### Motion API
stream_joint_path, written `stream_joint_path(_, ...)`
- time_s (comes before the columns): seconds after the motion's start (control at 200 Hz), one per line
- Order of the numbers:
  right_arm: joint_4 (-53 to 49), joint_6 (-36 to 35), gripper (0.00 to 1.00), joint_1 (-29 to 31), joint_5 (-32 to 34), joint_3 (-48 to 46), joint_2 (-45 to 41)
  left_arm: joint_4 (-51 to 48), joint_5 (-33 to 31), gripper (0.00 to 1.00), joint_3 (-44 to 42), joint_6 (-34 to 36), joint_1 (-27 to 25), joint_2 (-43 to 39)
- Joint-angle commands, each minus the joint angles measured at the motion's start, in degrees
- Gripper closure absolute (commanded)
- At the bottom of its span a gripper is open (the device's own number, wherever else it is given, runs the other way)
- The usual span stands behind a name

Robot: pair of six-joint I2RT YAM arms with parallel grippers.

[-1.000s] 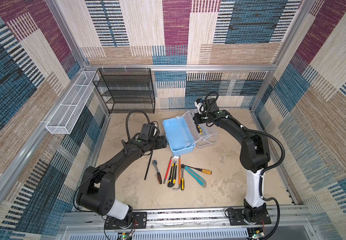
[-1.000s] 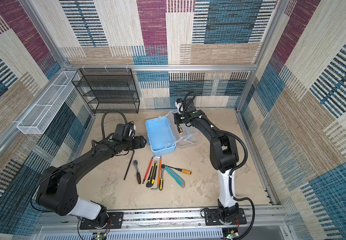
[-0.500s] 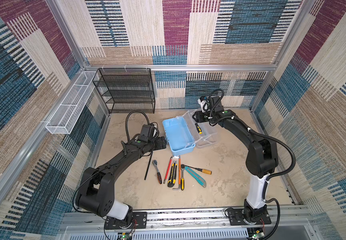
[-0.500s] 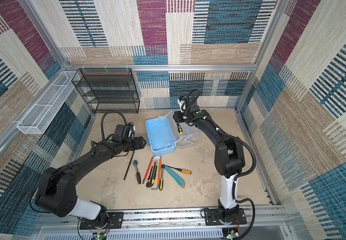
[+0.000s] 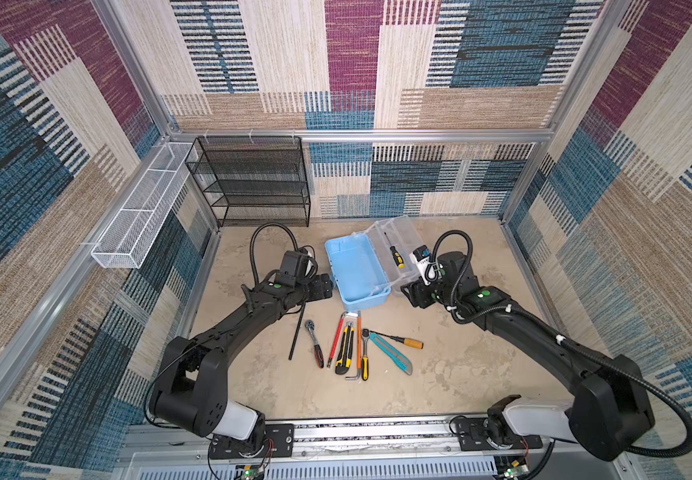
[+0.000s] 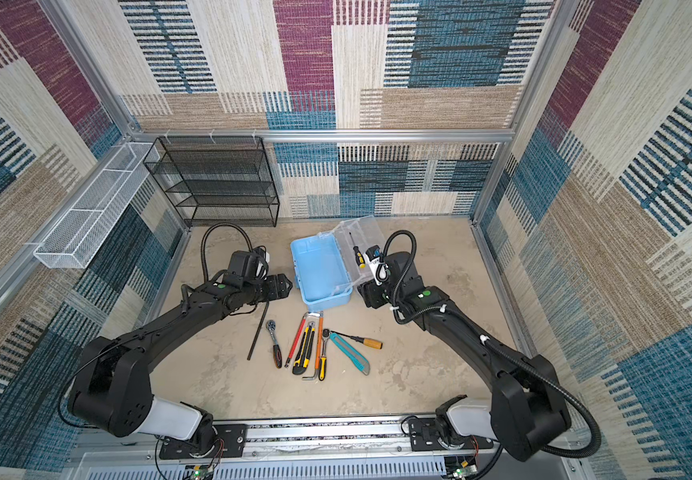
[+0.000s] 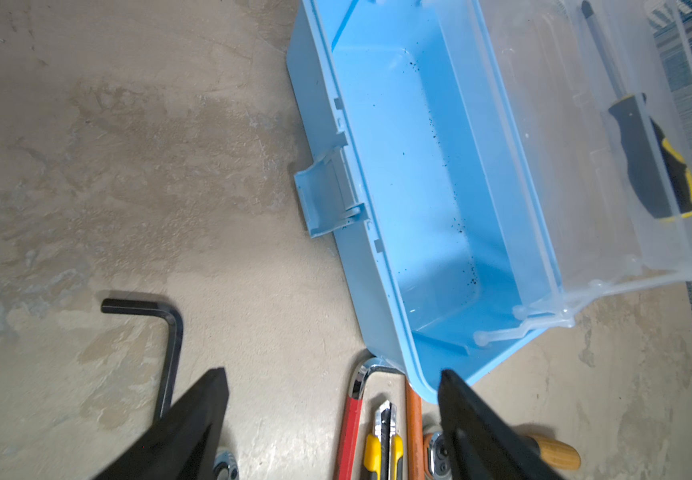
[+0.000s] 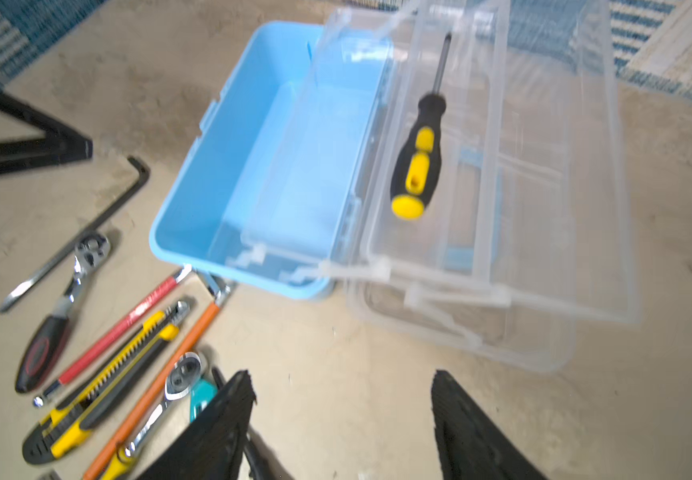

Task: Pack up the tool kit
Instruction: 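Lower the yellow-black screwdriver into the clear tray and open the right gripper, then reach the right gripper down and grasp the wood-handled black screwdriver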

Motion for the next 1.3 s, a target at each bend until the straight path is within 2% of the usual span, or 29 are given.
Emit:
stream_joint_path(0.0, 0.16, -4.06, 0.30, 2.48, 2.02, -5.10, -4.25, 2.28, 0.82, 0.17, -0.18, -0.74, 0.05, 0.49)
stream_joint_path(0.125, -1.61, -6.62, 0.31, 6.59, 2.88, -7.46, -4.73, 2.41, 1.71, 0.17, -0.08, -1.32, 0.05, 0.97)
stream_joint_path(0.341, -4.18, -10.17, 0.34, 10.54, 5.66, -6.58, 3.22, 2.28, 1.74, 0.18, -1.02, -1.85, 0.01, -0.47)
stream_joint_path(0.641, -8.57, -18.84, 0.37, 10.91, 3.51, -5.53, 8.10, 2.74, 1.30, 0.17, -2.37, -2.08, 0.05, -1.66)
stream_joint_path(0.917, -10.55, -21.13, 0.40, 11.14, 2.35, -4.65, 11.60, 3.20, 1.38, 0.18, -2.55, -1.78, 0.09, -1.45)
stream_joint_path(1.177, -11.95, -21.76, 0.49, 11.71, 3.91, -3.55, 17.01, 3.67, 1.40, 0.18, -2.70, -1.25, 0.09, -1.33)
stream_joint_path(1.292, -12.66, -21.41, 0.57, 12.32, 6.56, -2.39, 19.68, 3.41, 1.30, 0.17, -2.49, -0.89, 0.08, -1.22)
